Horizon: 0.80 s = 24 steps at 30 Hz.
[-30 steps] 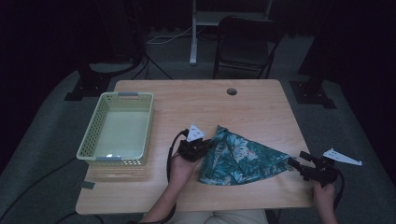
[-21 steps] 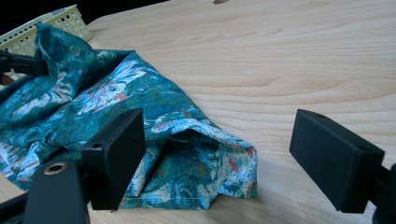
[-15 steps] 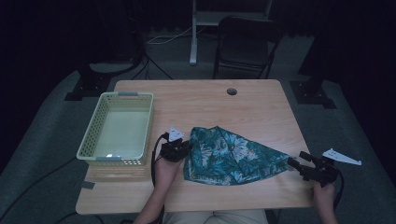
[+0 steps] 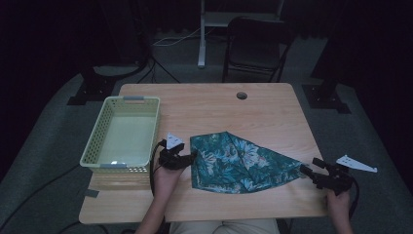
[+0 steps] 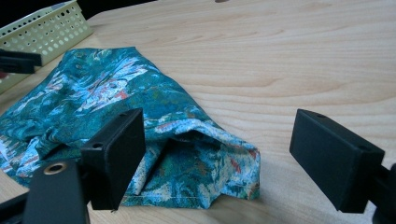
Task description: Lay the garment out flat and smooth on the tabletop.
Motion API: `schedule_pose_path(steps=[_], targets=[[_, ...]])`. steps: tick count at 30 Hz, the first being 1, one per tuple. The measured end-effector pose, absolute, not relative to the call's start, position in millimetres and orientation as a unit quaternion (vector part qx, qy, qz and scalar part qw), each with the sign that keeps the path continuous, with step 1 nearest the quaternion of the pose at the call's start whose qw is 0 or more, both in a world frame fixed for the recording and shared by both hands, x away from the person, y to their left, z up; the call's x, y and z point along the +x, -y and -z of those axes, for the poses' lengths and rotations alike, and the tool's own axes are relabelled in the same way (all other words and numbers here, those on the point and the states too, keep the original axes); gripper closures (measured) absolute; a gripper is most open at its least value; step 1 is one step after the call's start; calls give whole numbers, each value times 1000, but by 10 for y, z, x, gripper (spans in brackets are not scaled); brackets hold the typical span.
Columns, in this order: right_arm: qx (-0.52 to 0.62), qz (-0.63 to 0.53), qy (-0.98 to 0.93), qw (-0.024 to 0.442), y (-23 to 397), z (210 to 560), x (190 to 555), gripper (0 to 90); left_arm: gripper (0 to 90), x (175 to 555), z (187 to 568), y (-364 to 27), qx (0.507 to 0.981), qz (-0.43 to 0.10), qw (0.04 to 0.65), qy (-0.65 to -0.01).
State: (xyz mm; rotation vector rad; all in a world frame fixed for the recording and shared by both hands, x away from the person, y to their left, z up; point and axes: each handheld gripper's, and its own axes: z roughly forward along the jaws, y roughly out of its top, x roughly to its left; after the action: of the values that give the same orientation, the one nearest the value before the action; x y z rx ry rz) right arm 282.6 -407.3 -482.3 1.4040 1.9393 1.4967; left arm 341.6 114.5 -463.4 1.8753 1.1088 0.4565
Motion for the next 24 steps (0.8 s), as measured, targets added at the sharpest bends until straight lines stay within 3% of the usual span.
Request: schedule_pose_path(steps=[4,6,14,24], targets=[[481,-527,-685,145,4032,4739,2848,175,366,3276,4470,-1018,773,-164,459,-406],[450,-555,-687,133,3971,4654,2840,142,361,3208,4416,-881,792,-163,438,-393],[327,-517,-780,130,3400,4364,2853,146,316,3024,4382,-382,850,-122,415,-302],[252,-409,-871,105,2838,4542,2925,192,316,2958,4527,15,893,-115,348,-261]])
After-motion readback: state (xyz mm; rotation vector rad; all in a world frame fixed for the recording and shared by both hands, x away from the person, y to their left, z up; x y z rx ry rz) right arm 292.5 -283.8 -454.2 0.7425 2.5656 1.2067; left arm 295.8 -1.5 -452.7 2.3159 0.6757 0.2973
